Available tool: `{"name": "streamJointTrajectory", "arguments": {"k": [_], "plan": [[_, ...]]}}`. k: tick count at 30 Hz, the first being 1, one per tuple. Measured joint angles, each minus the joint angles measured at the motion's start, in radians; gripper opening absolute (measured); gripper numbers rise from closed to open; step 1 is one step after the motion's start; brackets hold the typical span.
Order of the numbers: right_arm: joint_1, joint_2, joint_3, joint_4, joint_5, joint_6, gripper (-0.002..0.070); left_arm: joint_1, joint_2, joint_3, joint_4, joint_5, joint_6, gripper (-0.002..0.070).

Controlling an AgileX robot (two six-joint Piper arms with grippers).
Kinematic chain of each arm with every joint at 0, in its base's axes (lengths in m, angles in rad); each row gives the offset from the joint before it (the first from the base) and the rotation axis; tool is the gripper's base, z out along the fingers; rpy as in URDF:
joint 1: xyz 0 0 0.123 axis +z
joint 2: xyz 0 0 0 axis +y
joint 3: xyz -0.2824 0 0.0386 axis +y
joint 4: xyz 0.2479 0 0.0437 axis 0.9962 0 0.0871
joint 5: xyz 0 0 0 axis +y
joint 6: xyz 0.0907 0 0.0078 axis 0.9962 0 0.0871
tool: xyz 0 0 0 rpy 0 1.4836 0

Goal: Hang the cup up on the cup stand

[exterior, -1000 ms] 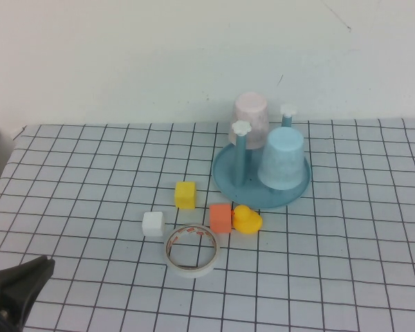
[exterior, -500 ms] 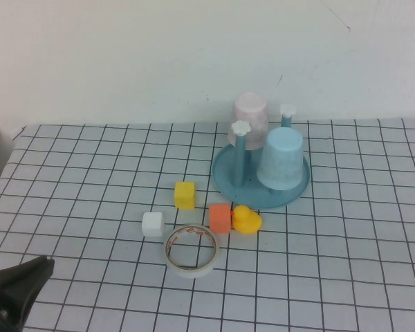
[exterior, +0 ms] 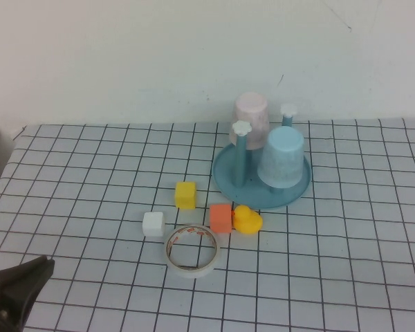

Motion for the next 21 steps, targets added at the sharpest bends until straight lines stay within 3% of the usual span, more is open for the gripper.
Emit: {"name": "streamJointTrajectory", "arguments": {"k": [2,5,21], "plan": [[-0.042,-0.033,0.009,-0.170,0.133,0.175,0.0000,0.000,0.000,0.000,0.000,0.000,0.000,-0.0001],[-0.053,-0.077,0.028,-0.261,0.254,0.268,0.0000,0.000,0.000,0.000,0.000,0.000,0.000,-0.0002],[-0.057,-0.095,0.089,-0.281,0.283,0.304,0.0000,0.000,0.000,0.000,0.000,0.007,0.000,-0.0002]]}}
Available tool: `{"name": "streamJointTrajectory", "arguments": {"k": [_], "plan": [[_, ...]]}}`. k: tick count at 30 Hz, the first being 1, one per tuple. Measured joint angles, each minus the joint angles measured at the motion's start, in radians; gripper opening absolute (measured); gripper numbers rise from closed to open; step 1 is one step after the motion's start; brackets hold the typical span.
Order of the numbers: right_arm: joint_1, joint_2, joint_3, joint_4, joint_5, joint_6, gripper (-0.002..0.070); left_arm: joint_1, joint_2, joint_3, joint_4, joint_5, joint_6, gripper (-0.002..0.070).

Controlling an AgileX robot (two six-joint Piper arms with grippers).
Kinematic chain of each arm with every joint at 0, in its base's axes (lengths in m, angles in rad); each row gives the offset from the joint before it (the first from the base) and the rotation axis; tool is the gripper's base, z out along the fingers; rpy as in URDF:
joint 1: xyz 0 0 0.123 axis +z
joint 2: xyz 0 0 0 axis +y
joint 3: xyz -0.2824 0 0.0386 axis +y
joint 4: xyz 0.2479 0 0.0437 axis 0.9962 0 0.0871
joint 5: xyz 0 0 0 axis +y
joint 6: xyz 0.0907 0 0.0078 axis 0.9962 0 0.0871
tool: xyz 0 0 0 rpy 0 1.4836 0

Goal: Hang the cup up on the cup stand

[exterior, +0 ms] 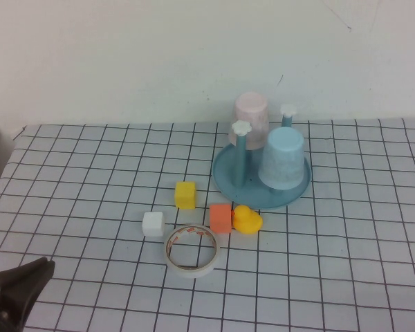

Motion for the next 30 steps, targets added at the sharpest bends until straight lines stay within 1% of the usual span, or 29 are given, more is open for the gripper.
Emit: {"name": "streamJointTrajectory", "arguments": {"k": [19,22,24,26,27,30], "plan": [[0.000,0.000,0.000,0.005,0.005,-0.003,0.0000,0.000,0.000,0.000,0.000,0.000,0.000,-0.0002],[0.000,0.000,0.000,0.007,0.006,-0.003,-0.0001,0.005,-0.021,0.013,0.036,0.000,0.007,-0.0001],[0.000,0.000,0.000,0.007,0.006,-0.003,-0.0001,0.025,-0.067,0.036,0.051,0.015,0.011,-0.0001],[0.000,0.000,0.000,0.007,0.006,-0.003,-0.0001,0.063,-0.131,0.063,0.041,0.026,0.005,-0.0001],[0.000,0.000,0.000,0.007,0.006,-0.003,-0.0001,0.116,-0.218,0.103,0.027,0.028,-0.002,-0.0001],[0.000,0.000,0.000,0.007,0.008,-0.003,-0.0001,0.184,-0.334,0.170,-0.010,0.030,-0.004,-0.0001]]}}
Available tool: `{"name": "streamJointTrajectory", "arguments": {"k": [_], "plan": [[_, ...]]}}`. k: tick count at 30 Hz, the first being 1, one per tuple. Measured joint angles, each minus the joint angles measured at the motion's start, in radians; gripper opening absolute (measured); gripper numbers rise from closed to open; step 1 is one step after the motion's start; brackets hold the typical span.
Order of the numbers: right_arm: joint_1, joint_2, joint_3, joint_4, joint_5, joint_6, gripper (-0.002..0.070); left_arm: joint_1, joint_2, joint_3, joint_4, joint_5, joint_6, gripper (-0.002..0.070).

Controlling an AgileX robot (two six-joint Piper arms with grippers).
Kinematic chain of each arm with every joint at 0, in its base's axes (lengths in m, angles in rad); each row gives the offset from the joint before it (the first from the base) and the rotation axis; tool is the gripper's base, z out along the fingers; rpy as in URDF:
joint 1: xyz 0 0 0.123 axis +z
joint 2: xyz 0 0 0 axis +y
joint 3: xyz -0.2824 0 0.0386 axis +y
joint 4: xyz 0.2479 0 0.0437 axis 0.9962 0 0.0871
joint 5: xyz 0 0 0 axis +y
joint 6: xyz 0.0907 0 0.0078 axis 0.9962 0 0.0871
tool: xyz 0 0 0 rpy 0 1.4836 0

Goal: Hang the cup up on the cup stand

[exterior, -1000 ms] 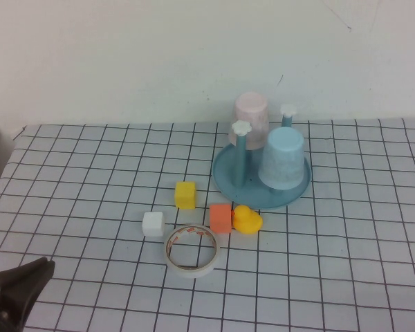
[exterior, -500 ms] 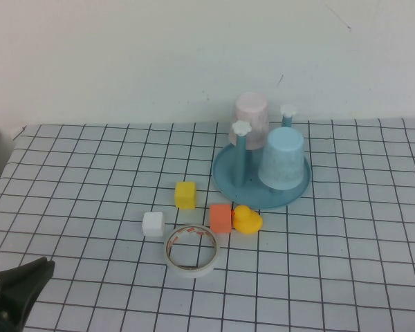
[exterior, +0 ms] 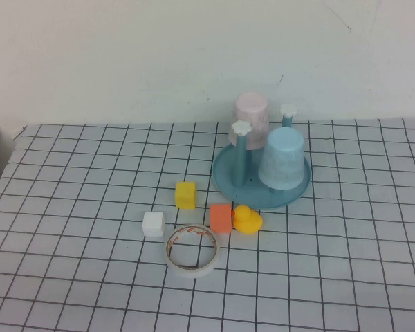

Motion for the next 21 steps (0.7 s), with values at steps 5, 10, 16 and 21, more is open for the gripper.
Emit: {"name": "streamJointTrajectory", "arguments": {"k": [5,10,16,21], "plan": [[0.000,0.000,0.000,0.000,0.000,0.000,-0.0001,0.118,-0.185,0.113,-0.124,-0.021,-0.002,-0.0001],[0.000,0.000,0.000,0.000,0.000,0.000,-0.0001,0.190,-0.226,0.180,-0.174,-0.053,0.025,-0.0001],[0.000,0.000,0.000,0.000,0.000,0.000,-0.0001,0.206,-0.228,0.182,-0.183,-0.029,0.156,-0.0001],[0.000,0.000,0.000,0.000,0.000,0.000,-0.0001,0.212,-0.230,0.182,-0.185,0.037,0.232,-0.0001]]}}
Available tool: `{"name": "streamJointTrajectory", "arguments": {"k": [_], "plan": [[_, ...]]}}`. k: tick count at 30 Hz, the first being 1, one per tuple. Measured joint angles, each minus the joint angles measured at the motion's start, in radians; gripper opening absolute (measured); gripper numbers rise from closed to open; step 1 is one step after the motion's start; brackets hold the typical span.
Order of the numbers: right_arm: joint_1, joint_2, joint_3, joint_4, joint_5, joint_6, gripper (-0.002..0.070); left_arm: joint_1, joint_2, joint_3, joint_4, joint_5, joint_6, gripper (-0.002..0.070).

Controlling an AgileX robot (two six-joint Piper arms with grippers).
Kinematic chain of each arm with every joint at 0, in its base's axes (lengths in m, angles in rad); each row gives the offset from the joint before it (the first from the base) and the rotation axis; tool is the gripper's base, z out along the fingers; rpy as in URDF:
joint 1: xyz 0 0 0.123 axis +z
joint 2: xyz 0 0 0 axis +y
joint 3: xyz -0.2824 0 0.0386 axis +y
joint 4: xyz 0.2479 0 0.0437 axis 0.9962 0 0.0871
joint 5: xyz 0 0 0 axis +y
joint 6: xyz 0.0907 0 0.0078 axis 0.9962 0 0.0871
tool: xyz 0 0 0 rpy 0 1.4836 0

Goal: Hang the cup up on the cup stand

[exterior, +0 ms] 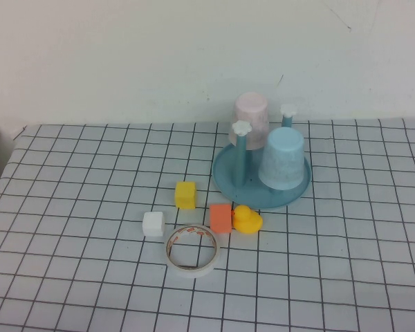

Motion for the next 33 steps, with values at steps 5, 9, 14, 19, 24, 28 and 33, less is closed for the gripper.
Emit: {"name": "streamJointTrajectory", "arguments": {"k": [5,9,14,19,24,28,33], "plan": [[0.000,0.000,0.000,0.000,0.000,0.000,-0.0001,0.002,0.000,0.000,-0.028,0.089,0.008,-0.0001],[0.000,0.000,0.000,0.000,0.000,0.000,-0.0001,0.002,0.000,-0.002,-0.035,0.094,0.008,-0.0001],[0.000,0.000,0.000,0.000,0.000,0.000,-0.0001,0.002,0.000,-0.002,-0.036,0.096,0.008,-0.0001],[0.000,0.000,0.000,0.000,0.000,0.000,-0.0001,0.002,0.000,-0.002,-0.038,0.098,0.008,-0.0001],[0.000,0.000,0.000,0.000,0.000,0.000,-0.0001,0.002,0.000,-0.002,-0.038,0.098,0.008,-0.0001],[0.000,0.000,0.000,0.000,0.000,0.000,-0.0001,0.002,0.000,-0.002,-0.038,0.098,0.008,-0.0002],[0.000,0.000,0.000,0.000,0.000,0.000,-0.0001,0.002,0.000,-0.002,-0.038,0.099,0.008,-0.0002]]}}
